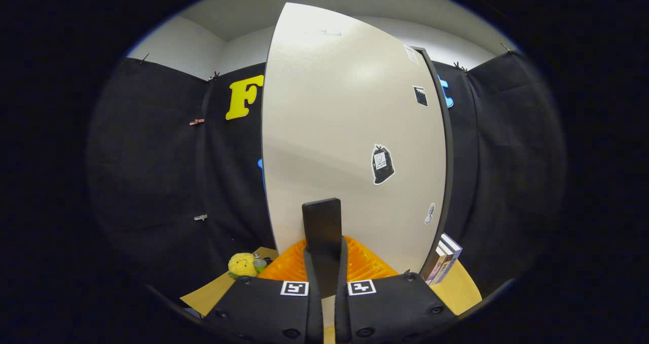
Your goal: Open the shoe cabinet door, grab the shoes and put them into the shoe cabinet, then close the shoe cabinet door.
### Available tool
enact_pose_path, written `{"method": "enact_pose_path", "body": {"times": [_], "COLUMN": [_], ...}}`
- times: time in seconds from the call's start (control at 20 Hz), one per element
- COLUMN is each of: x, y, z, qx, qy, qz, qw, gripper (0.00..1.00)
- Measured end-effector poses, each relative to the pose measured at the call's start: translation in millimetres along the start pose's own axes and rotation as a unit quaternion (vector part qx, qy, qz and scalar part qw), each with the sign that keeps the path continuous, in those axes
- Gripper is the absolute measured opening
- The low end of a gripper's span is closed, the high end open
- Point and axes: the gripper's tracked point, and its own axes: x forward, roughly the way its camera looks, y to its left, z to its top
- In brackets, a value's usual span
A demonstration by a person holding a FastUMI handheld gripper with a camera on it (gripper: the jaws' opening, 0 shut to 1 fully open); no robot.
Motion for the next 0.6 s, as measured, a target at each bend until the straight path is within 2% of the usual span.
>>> {"method": "enact_pose_path", "body": {"times": [0.6], "x": [-62], "y": [-64], "z": [4], "qx": [-0.016], "qy": [0.008], "qz": [-0.048], "qw": [0.999], "gripper": [0.13]}}
